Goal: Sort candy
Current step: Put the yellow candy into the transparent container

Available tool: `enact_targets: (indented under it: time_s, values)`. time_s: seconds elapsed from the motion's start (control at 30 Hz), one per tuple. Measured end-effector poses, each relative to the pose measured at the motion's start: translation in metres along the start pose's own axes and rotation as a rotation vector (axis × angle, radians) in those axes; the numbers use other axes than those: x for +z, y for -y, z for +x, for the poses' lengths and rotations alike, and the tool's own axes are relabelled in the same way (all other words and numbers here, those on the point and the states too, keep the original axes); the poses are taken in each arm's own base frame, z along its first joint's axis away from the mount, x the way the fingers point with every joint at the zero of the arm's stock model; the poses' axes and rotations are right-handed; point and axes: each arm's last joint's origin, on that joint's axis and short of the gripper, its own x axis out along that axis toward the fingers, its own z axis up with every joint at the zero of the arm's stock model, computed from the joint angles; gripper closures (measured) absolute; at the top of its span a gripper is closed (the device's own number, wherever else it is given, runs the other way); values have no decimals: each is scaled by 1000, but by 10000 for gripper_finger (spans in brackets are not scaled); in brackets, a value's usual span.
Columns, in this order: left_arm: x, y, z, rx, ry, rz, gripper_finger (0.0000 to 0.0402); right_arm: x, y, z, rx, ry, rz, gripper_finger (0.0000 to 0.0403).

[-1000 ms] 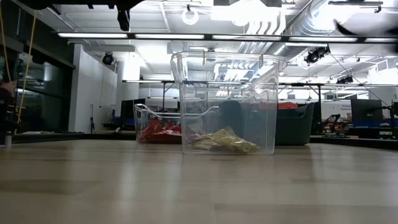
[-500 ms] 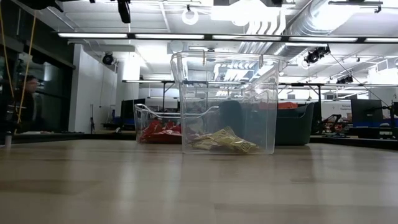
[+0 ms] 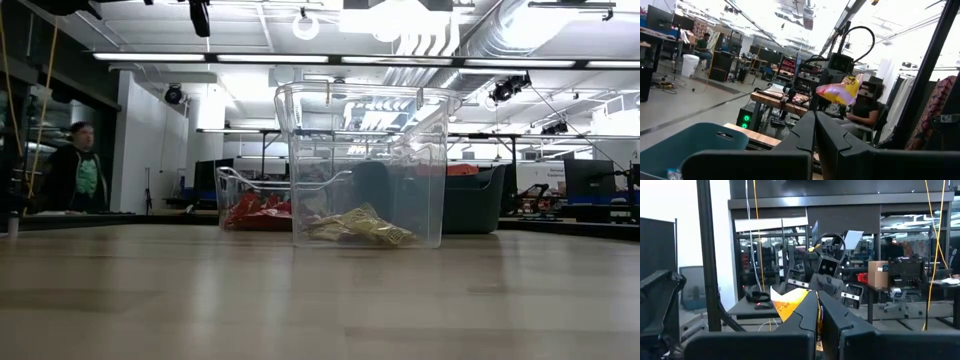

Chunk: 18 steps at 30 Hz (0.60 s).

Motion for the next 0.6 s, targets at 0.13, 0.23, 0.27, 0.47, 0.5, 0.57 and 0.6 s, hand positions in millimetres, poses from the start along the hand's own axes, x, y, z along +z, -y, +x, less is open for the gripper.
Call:
enact_targets:
  time_s: [0.13, 0.23, 0.27, 0.47, 0.5, 0.57, 0.6]
  values:
    - [0, 0, 0, 0, 0, 0, 401, 1, 2, 0, -8, 4, -2, 403]
    - [0, 0, 0, 0, 0, 20, 401, 0, 3, 0, -10, 2, -3, 403]
    - [0, 0, 0, 0, -1, 26, 402, 0, 3, 0, -10, 3, -3, 403]
    - [0, 0, 0, 0, 0, 27, 401, 0, 7, 1, -89, -34, 127, 403]
    - [0, 0, 0, 0, -1, 27, 402, 0, 9, 2, -105, -77, 136, 403]
    - [0, 0, 0, 0, 0, 27, 402, 1, 13, 9, -134, -186, 135, 403]
    - [0, 0, 0, 0, -1, 27, 401, 0, 15, 12, -148, -255, 129, 403]
